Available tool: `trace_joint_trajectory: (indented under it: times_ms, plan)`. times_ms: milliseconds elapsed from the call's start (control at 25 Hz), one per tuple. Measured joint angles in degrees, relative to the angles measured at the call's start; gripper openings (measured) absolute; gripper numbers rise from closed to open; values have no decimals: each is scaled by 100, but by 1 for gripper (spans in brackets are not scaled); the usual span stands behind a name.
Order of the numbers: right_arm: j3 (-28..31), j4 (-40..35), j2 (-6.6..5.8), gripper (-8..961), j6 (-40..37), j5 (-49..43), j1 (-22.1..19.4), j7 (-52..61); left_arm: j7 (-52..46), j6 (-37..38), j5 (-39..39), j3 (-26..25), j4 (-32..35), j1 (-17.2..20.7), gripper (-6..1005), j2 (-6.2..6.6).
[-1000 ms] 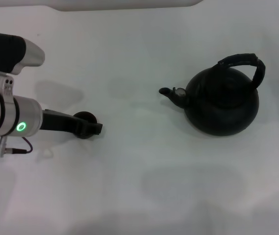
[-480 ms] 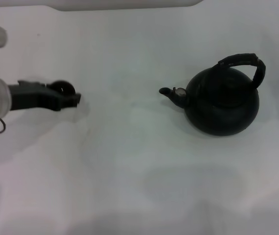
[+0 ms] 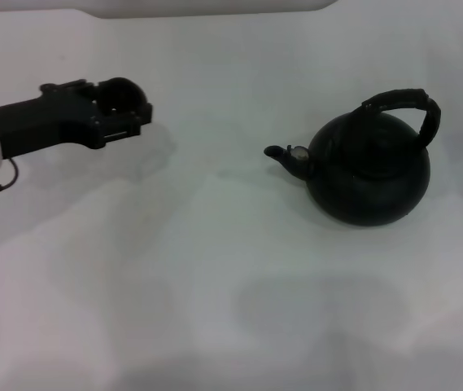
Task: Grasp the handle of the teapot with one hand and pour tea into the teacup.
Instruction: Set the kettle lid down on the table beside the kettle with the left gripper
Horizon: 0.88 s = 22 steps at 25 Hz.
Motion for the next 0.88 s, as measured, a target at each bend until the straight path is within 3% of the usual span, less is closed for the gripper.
trace_joint_trajectory:
  times_ms: [200, 400, 880]
  plan:
    - [0, 0, 0, 872, 13, -12, 1, -1, 362, -662, 258, -469, -1302, -851, 704, 18]
    - [-15, 0, 0, 872, 25, -25, -10, -1, 427, -986, 814, -480, -1771, -1333, 704, 30]
    - [-35, 0, 3, 872, 54, -44, -39, -1, 133, -1082, 1310, -472, -1995, -1708, 705, 24]
